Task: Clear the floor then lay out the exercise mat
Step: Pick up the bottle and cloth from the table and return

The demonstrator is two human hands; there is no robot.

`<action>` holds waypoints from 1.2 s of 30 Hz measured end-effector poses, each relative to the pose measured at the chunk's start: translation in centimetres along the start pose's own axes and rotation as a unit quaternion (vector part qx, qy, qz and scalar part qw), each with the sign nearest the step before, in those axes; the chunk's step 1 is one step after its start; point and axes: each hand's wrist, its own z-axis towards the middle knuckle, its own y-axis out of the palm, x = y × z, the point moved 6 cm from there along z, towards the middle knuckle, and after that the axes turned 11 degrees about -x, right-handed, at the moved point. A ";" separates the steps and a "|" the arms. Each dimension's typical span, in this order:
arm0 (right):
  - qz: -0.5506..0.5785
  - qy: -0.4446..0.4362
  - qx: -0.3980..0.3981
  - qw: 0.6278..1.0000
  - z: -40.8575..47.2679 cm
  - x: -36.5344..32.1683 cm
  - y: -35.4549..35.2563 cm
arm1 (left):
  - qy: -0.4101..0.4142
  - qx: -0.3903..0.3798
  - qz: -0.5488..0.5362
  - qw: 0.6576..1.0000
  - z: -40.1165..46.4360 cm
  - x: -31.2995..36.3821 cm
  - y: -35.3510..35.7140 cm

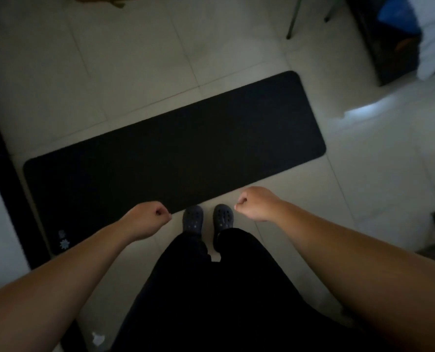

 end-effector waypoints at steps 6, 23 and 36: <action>0.110 0.013 0.069 0.991 -4.7 4.0 2.2 | -0.043 -0.050 0.057 0.996 -2.5 -2.9 -0.1; 0.420 0.128 0.150 0.886 -14.1 28.2 17.6 | 0.054 0.032 0.279 0.958 -3.3 21.8 3.2; 0.541 0.150 0.180 0.808 -20.8 46.7 16.3 | 0.135 -0.081 0.347 0.925 -5.1 49.5 24.3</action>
